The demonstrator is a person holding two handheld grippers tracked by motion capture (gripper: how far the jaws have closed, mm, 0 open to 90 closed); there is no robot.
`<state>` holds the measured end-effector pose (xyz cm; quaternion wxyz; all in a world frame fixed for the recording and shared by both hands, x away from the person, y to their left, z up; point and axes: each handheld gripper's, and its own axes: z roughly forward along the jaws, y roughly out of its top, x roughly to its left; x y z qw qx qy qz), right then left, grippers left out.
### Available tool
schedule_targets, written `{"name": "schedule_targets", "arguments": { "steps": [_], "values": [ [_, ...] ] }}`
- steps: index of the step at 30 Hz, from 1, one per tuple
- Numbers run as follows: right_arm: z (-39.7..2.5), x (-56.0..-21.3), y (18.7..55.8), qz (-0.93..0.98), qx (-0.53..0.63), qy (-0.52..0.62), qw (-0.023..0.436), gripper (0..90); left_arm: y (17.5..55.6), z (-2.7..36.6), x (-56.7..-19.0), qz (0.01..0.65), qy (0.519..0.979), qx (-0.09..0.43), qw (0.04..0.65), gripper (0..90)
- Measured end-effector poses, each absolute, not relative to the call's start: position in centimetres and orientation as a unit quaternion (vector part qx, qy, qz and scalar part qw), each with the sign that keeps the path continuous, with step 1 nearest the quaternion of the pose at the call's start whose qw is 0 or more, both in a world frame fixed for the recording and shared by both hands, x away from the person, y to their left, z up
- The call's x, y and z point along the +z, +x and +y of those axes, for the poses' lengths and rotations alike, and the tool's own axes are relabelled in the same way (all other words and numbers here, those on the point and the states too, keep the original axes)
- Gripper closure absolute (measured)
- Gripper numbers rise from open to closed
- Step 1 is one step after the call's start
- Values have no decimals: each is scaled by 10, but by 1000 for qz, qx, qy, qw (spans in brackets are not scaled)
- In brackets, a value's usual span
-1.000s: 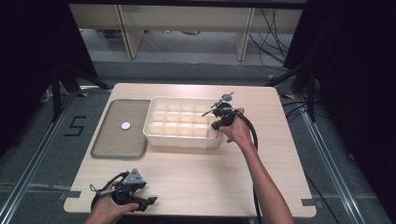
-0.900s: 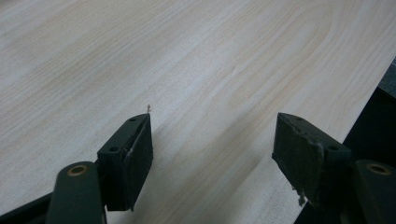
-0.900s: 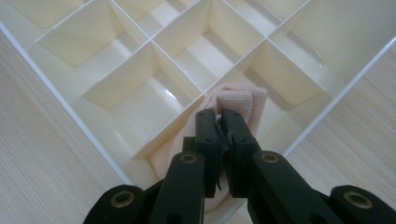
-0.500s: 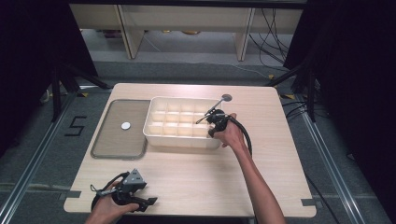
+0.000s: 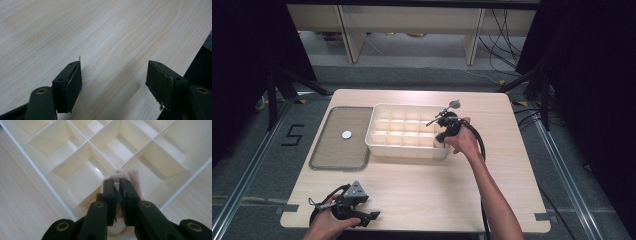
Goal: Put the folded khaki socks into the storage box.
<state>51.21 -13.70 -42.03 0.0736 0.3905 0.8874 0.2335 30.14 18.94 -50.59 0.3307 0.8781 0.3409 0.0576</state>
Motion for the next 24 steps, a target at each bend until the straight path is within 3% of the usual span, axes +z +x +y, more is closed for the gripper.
{"name": "schedule_targets", "arguments": {
  "steps": [5,24],
  "values": [
    [-142,-420,516,884,229,398,86,841,301,189,-506,341,878,57,332,281],
    [-126,-448,521,899,172,398,63,883,299,188,-506,341,878,57,330,281]
  ]
}}
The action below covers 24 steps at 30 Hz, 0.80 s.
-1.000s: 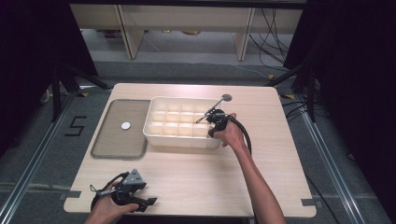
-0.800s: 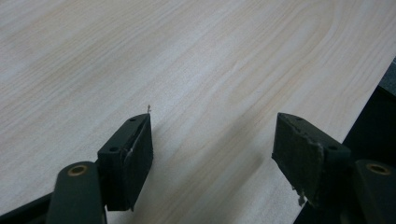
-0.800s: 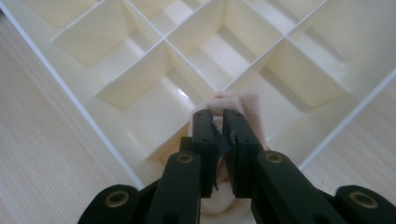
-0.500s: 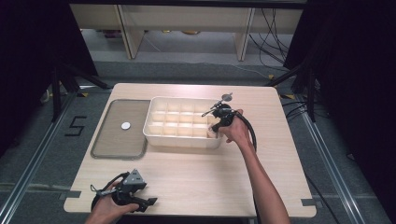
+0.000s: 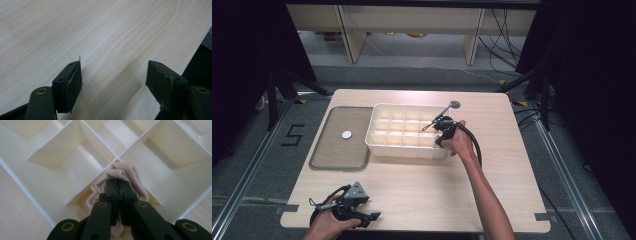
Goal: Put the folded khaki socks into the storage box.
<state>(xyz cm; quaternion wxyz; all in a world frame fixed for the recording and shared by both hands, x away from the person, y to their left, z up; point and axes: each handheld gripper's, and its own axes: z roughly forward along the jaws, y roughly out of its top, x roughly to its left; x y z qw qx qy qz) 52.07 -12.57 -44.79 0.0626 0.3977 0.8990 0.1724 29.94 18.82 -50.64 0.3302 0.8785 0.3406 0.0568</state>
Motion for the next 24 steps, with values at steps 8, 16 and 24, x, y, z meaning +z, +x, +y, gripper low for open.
{"name": "schedule_targets", "arguments": {
  "steps": [8,16,24],
  "values": [
    [-130,-445,520,896,190,398,56,843,299,188,-507,351,874,60,331,282],
    [-145,-423,514,880,243,404,63,745,299,189,-506,342,878,58,330,282],
    [-155,-399,499,868,283,401,72,662,300,189,-505,345,876,59,332,281]
  ]
}}
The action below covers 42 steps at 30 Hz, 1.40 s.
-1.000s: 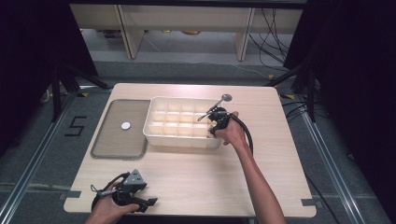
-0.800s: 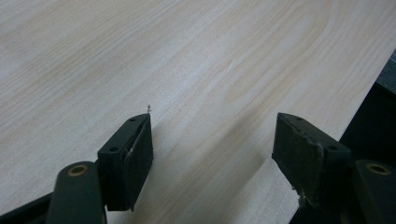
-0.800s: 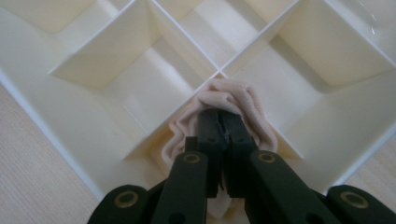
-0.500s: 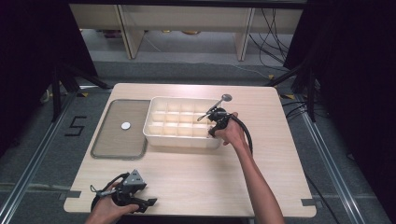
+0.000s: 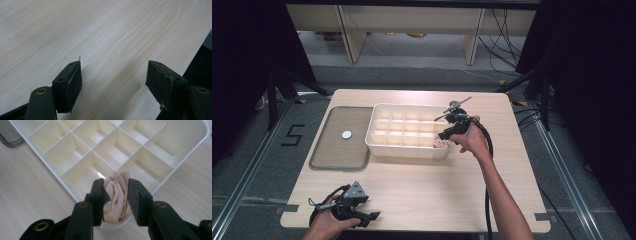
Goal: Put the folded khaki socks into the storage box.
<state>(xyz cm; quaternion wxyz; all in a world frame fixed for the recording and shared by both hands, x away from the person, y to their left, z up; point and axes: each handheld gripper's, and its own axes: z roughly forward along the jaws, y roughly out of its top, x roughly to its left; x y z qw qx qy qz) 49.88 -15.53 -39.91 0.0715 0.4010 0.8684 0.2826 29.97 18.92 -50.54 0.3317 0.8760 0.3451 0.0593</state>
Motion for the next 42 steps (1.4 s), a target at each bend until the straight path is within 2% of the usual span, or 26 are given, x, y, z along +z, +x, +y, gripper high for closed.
{"name": "schedule_targets", "arguments": {
  "steps": [4,16,26,40,41,42],
  "values": [
    [-158,-393,490,868,295,392,77,590,300,190,-505,344,876,60,333,281],
    [-158,-392,470,860,322,389,71,487,301,191,-504,339,880,60,328,278],
    [-160,-389,456,855,335,387,85,384,301,190,-503,352,868,66,344,246],
    [-164,-393,434,850,358,379,79,334,302,192,-502,343,872,80,341,244],
    [-165,-394,433,852,359,369,92,333,302,192,-502,343,872,79,341,244],
    [-164,-394,431,849,360,377,83,331,302,192,-502,344,871,80,341,243]
  ]
}}
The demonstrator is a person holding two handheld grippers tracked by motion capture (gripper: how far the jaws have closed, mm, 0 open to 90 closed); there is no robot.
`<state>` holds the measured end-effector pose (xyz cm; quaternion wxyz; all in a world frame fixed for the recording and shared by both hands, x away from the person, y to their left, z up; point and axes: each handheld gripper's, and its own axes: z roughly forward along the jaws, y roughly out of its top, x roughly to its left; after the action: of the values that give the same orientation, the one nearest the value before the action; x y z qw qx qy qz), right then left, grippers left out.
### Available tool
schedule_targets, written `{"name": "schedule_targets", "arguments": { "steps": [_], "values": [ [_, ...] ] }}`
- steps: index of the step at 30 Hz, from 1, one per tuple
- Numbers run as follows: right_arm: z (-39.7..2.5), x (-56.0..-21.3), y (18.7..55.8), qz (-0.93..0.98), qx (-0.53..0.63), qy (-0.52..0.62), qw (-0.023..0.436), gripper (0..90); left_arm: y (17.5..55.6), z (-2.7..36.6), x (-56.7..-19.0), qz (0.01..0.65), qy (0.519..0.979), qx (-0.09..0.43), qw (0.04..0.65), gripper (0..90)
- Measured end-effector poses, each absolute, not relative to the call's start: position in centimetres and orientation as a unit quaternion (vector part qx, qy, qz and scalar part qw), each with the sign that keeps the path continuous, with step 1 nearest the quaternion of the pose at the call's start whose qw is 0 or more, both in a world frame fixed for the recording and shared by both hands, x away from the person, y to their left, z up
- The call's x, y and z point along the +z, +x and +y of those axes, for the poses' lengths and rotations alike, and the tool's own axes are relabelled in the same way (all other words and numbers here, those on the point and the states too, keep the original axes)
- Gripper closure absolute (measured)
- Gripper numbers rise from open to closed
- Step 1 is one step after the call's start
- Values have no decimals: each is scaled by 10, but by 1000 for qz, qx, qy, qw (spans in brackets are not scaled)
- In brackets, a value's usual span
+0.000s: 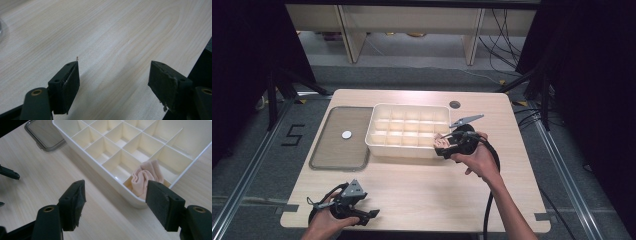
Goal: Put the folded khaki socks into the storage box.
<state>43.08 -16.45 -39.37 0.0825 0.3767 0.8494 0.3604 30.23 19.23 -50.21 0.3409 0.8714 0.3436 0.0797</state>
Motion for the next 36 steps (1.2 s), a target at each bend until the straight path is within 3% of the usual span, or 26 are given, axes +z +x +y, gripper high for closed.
{"name": "schedule_targets", "arguments": {
  "steps": [36],
  "values": [
    [-170,-423,386,841,392,367,58,276,302,192,-500,342,869,86,347,243]
  ]
}}
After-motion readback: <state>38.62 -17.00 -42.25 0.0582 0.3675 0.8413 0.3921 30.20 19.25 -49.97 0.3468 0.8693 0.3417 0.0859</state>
